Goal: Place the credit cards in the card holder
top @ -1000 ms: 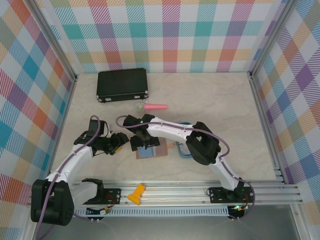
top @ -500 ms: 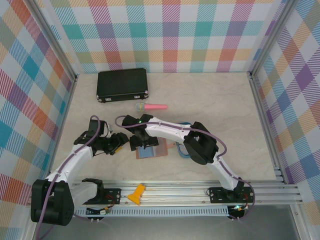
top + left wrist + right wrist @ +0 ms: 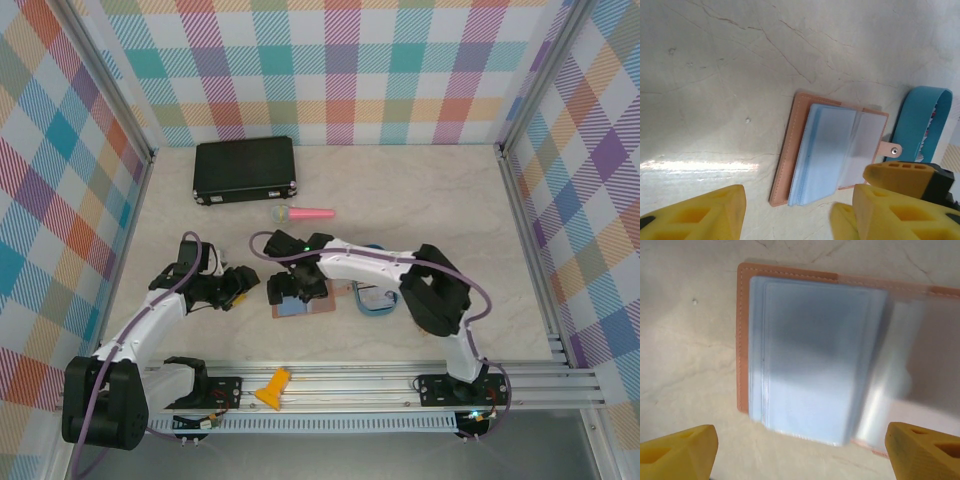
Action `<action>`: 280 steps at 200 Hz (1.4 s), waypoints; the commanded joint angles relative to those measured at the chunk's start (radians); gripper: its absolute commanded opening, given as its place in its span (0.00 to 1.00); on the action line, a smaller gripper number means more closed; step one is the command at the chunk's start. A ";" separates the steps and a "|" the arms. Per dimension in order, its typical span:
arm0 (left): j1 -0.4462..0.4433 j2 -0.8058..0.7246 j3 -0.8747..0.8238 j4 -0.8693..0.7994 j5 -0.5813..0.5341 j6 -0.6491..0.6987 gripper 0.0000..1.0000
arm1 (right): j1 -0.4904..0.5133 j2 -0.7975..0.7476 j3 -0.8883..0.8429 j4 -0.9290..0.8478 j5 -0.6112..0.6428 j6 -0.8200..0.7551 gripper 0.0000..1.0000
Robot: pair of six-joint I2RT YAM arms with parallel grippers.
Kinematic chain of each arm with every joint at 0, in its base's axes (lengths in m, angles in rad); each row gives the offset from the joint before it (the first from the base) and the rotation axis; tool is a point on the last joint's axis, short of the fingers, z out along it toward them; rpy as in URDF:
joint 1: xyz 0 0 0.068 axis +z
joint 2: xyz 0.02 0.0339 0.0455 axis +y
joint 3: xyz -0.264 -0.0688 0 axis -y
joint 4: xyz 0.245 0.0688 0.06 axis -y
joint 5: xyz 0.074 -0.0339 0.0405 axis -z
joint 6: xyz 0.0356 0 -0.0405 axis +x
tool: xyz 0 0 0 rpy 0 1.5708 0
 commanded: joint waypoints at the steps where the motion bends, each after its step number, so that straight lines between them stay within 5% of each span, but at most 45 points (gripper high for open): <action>1: 0.002 0.010 -0.027 0.045 0.054 -0.019 0.59 | -0.038 -0.088 -0.094 0.101 -0.067 0.022 0.87; 88: -0.125 0.061 -0.068 0.228 0.084 -0.110 0.59 | -0.153 -0.211 -0.325 0.292 -0.198 0.015 0.88; 168: -0.131 0.110 -0.050 0.191 0.057 -0.074 0.59 | -0.181 -0.260 -0.341 0.151 -0.055 -0.014 0.77; 280: -0.131 0.110 -0.064 0.205 0.070 -0.065 0.59 | -0.197 -0.243 -0.456 0.291 -0.218 0.049 0.72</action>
